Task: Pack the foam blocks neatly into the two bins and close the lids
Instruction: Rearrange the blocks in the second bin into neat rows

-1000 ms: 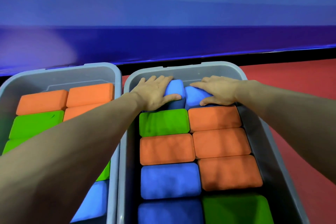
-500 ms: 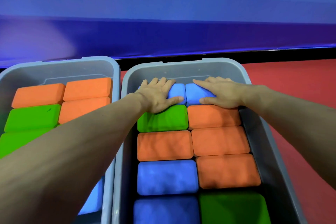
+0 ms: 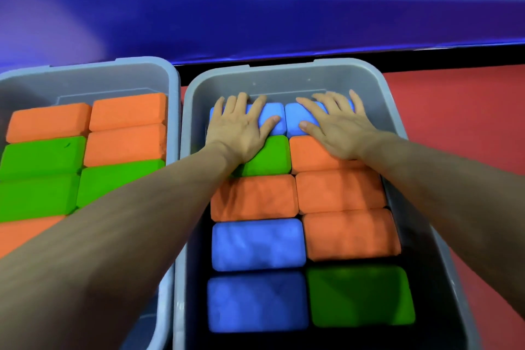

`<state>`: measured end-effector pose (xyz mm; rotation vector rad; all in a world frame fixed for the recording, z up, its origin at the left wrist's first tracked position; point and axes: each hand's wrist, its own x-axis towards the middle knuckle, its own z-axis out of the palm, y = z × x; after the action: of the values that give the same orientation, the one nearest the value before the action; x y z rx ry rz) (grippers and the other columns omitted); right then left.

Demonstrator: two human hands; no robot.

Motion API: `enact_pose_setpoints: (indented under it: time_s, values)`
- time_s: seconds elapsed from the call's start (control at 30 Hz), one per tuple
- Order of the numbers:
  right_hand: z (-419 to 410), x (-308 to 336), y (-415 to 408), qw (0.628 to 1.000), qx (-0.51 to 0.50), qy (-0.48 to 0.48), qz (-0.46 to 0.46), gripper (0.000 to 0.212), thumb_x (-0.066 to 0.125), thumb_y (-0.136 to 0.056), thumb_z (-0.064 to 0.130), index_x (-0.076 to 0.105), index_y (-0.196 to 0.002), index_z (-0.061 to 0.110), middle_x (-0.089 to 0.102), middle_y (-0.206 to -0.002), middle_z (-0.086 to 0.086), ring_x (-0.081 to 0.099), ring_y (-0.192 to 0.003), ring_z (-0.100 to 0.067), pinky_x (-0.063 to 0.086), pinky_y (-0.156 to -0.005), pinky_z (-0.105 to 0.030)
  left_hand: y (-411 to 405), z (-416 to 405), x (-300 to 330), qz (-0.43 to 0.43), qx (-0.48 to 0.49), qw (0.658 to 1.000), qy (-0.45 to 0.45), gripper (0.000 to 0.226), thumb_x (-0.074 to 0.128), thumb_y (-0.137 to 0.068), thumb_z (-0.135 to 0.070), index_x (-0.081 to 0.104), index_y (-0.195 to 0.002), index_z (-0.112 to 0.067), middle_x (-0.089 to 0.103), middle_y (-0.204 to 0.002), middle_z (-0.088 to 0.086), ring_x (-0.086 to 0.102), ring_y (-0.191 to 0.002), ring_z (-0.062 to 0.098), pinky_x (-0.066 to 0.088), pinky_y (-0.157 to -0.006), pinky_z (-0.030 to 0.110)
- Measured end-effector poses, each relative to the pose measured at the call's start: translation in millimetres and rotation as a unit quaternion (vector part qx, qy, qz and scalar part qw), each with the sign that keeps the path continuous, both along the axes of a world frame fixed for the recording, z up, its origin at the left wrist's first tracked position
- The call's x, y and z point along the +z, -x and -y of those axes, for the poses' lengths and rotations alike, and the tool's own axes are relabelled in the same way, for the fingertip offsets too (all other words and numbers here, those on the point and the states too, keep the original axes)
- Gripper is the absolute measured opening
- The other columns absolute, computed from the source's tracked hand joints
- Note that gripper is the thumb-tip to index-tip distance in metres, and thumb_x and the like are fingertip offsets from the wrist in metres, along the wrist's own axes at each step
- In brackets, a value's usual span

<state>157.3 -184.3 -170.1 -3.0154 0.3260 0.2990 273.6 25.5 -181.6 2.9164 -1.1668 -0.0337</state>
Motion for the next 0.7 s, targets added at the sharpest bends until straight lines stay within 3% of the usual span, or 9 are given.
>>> enact_pose_setpoints:
  time_s: [0.1, 0.2, 0.33, 0.47, 0.7]
  values:
    - [-24, 3, 11, 0.997, -0.074, -0.002, 0.004, 0.059, 0.022, -0.104, 0.057, 0.008, -0.159, 0.041, 0.003, -0.169, -0.004, 0.001, -0.155, -0.025, -0.003, -0.122, -0.054, 28, -9, 5, -0.055, 0.067, 0.996, 0.008, 0.072, 0.015, -0.102, -0.063, 0.014, -0.163, -0.024, 0.021, -0.166, 0.011, 0.017, -0.153, 0.03, 0.007, -0.125, 0.052]
    - [-50, 10, 38, 0.992, -0.124, -0.028, 0.012, 0.063, 0.026, -0.104, 0.056, 0.008, -0.16, 0.035, -0.002, -0.169, -0.007, -0.002, -0.155, -0.029, 0.0, -0.123, -0.054, 68, -22, 17, -0.122, 0.086, 0.988, 0.04, 0.073, 0.017, -0.103, -0.063, 0.002, -0.164, -0.025, -0.003, -0.171, 0.006, -0.004, -0.158, 0.029, 0.0, -0.126, 0.053]
    - [-86, 20, 95, 0.994, -0.098, -0.041, 0.034, 0.066, 0.017, -0.1, 0.061, 0.009, -0.16, 0.035, -0.005, -0.169, -0.003, -0.005, -0.155, -0.026, -0.003, -0.123, -0.05, 123, -41, 23, -0.125, 0.052, 0.99, 0.045, 0.078, 0.006, -0.097, -0.066, 0.008, -0.164, -0.026, -0.001, -0.171, 0.005, -0.001, -0.158, 0.028, -0.001, -0.126, 0.054]
    - [-104, 7, 125, 0.996, -0.081, -0.025, -0.008, 0.071, -0.001, -0.093, 0.066, -0.009, -0.158, 0.039, -0.027, -0.164, 0.003, -0.024, -0.152, -0.021, -0.011, -0.123, -0.047, 145, -50, 7, -0.085, 0.021, 0.996, 0.019, 0.072, 0.01, -0.101, -0.061, 0.011, -0.164, -0.026, 0.001, -0.171, 0.007, -0.003, -0.158, 0.031, 0.002, -0.126, 0.056]
    - [-99, -1, 107, 0.994, -0.099, -0.01, 0.042, 0.066, 0.01, -0.099, 0.06, -0.001, -0.16, 0.038, -0.014, -0.168, 0.004, -0.014, -0.154, -0.02, 0.0, -0.125, -0.049, 128, -42, 0, -0.062, 0.024, 0.996, 0.051, 0.066, 0.017, -0.104, -0.056, 0.014, -0.164, -0.027, 0.004, -0.171, 0.005, -0.003, -0.158, 0.028, 0.0, -0.126, 0.053]
